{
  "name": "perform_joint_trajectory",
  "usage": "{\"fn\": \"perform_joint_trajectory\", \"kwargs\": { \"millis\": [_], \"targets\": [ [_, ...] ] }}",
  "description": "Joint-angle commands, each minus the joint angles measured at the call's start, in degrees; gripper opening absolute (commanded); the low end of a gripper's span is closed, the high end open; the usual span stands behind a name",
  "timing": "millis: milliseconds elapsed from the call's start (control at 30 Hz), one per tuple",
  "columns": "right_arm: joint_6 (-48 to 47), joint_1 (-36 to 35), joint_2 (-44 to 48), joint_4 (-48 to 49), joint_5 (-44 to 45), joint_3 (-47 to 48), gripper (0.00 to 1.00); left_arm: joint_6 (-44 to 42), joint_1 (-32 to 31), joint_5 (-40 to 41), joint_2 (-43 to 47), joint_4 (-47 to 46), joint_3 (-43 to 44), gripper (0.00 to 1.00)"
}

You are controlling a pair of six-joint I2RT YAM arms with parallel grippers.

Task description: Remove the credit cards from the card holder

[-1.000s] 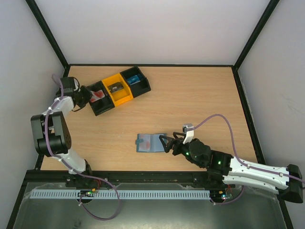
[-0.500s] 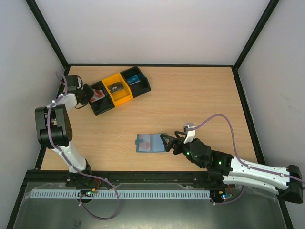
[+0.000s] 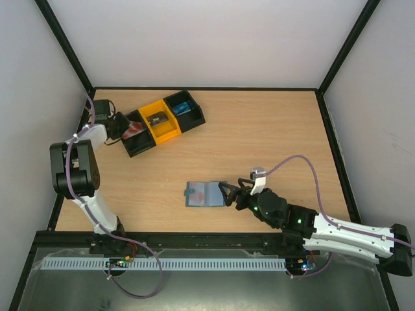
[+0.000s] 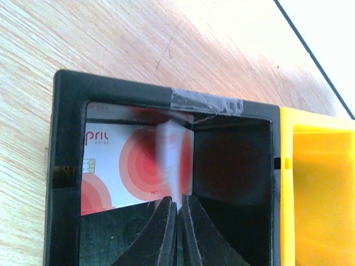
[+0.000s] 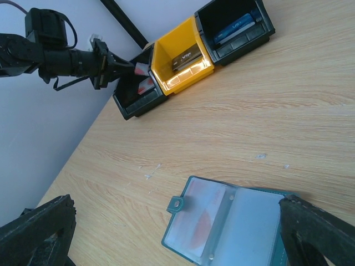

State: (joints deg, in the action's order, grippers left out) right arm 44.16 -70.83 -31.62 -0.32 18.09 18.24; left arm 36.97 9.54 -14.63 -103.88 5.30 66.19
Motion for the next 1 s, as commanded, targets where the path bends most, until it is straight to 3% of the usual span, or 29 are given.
{"fn": "perform_joint_trajectory", "kwargs": {
  "millis": [0, 400, 533, 767, 900, 967],
  "targets": [
    [1.17, 0.25, 1.04, -1.43, 1.64, -0.17, 0.98, -0.8, -0.03, 1.04, -1.17, 1.83, 2.2, 0.09],
    [2.67, 0.25, 2.87, -2.74, 1.94, -0.04, 0.98, -0.58, -0.73, 0.3, -0.4, 4.37, 4.66, 0.24],
    [3.04, 0.23, 3.05, -3.4, 1.61, -0.1, 0.98, -0.17, -0.84, -0.68, 1.66, 5.1, 4.64, 0.46],
    [3.94, 0.25, 3.12, -4.95, 1.67, -0.13, 0.98, -0.69, -1.23, -4.26, 7.09, 8.26, 3.91, 0.68],
    [5.09, 0.25, 2.29, -6.13, 1.95, 0.1, 0.98, -1.62, -2.01, -6.2, 11.57, 10.16, 1.93, 0.99],
    [6.5, 0.21, 1.58, -7.24, 2.81, 0.27, 0.98, -1.95, -2.47, -7.01, 14.44, 10.85, -0.03, 1.0]
  ]
}}
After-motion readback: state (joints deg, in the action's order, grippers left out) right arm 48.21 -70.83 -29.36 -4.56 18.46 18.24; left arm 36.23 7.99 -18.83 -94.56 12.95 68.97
